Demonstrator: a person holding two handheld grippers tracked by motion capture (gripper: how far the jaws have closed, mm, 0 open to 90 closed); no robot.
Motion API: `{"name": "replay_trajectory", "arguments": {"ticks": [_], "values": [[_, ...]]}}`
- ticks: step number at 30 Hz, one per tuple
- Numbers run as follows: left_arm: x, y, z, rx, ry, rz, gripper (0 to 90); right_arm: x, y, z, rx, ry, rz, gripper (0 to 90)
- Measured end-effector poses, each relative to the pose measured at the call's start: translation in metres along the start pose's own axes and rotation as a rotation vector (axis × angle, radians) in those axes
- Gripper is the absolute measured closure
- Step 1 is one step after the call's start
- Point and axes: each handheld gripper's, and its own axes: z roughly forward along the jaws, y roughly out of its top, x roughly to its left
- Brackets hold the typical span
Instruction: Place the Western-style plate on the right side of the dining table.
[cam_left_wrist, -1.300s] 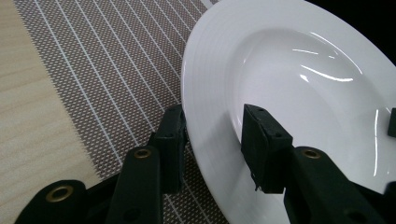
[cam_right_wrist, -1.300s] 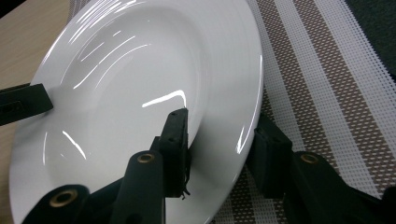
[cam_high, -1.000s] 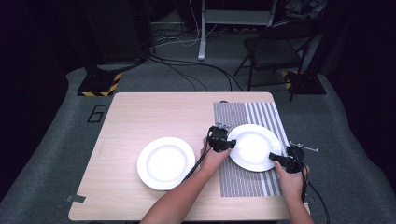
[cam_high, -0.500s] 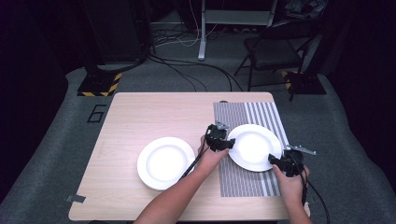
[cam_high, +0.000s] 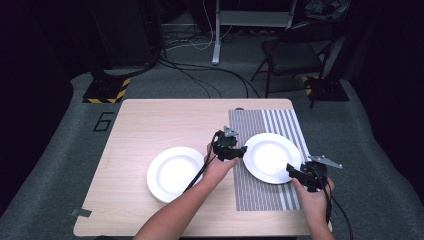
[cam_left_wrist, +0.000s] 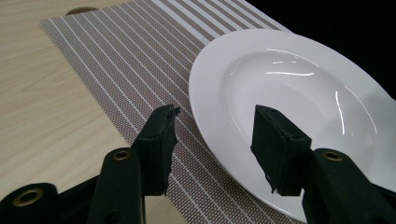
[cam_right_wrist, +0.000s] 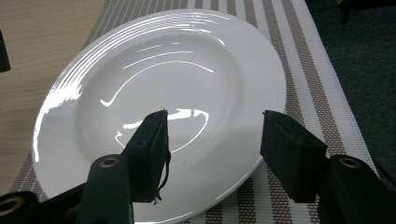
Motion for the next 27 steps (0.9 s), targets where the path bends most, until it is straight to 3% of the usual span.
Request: {"name": "replay_trajectory", "arguments": {"ticks": [10, 14, 17, 20, 27], "values": [[0.018, -0.01, -0.033, 0.018, 0.001, 0.018, 48.8, 0.034, 0.002, -0.013, 0.025, 0.102, -0.071, 39.6], [0.027, -0.016, -0.048, -0.004, 0.018, 0.0, 48.9, 0.047, 0.002, -0.015, 0.036, 0.141, -0.1, 39.7], [0.031, -0.019, -0.06, -0.016, 0.03, -0.006, 48.8, 0.055, 0.002, -0.016, 0.043, 0.152, -0.114, 39.7], [0.037, -0.022, -0.074, -0.013, 0.056, 0.021, 48.8, 0.061, 0.002, -0.014, 0.058, 0.168, -0.124, 39.7], [0.053, -0.038, -0.1, -0.018, 0.083, 0.018, 48.4, 0.076, 0.002, -0.014, 0.074, 0.206, -0.148, 39.6]]}}
